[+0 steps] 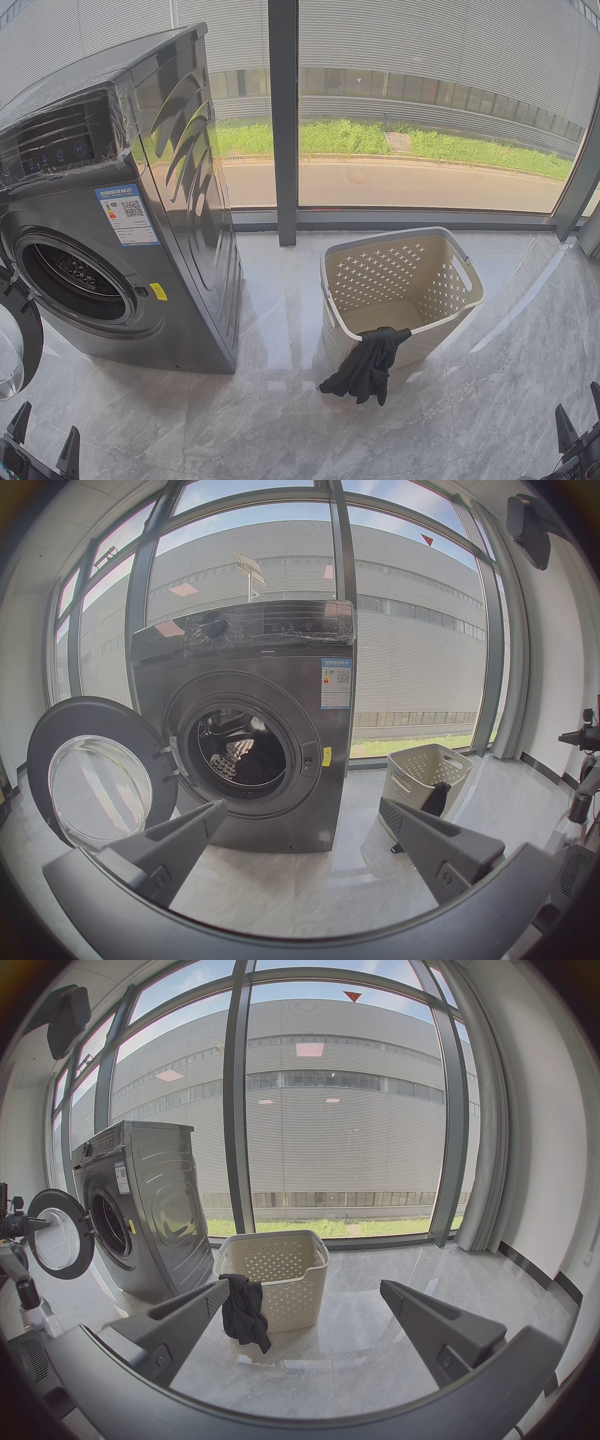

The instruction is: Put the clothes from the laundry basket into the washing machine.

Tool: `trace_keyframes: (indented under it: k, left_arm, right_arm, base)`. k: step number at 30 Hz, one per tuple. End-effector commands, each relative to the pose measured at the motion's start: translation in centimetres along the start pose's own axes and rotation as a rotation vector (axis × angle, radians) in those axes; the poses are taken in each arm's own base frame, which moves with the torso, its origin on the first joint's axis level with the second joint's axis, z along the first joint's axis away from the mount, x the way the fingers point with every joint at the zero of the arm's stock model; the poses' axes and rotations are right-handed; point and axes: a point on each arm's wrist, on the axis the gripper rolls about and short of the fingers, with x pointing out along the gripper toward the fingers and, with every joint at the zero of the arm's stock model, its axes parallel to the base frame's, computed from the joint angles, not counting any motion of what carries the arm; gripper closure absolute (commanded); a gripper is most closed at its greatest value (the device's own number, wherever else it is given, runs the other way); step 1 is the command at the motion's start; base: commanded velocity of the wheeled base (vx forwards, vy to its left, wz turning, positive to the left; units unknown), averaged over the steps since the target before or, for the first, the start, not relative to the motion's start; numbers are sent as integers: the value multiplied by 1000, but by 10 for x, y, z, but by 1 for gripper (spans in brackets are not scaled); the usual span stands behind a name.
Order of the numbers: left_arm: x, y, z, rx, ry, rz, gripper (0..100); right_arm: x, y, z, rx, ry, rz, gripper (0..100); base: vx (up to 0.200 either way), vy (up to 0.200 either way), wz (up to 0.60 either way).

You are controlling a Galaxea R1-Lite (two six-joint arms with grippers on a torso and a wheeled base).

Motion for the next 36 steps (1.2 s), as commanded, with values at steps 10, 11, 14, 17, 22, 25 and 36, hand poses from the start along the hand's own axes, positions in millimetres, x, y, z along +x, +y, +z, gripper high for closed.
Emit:
trace_keyframes:
  k: [10,11,14,17,22,25,36]
  left_arm:
    - [0,0,-5,1,1,-2,0]
    - [0,0,-5,1,1,-2,0]
    - [0,0,-5,0,1,-2,0]
    - [0,0,-5,0,1,-2,0]
    - [0,0,-5,3,1,-2,0]
    - [0,0,-5,3,0,0,0]
    - [0,0,-5,1,1,-2,0]
  right_arm:
    - [0,0,-5,4,0,5,0]
    - [0,0,-5,-3,0,5,0]
    - [0,0,-5,4,2,5,0]
    - [0,0,-5,3,-6,5,0]
    - [-16,0,43,2,-174,30,0]
    - [-7,1,75,27,-71,72,0]
    - [73,7,75,100,394,327,0]
  base:
    - [0,-80,0]
    - [0,0,0]
    - [0,0,0]
    - [67,0,0]
    - [200,0,0]
    - [0,0,0]
    - [0,0,0]
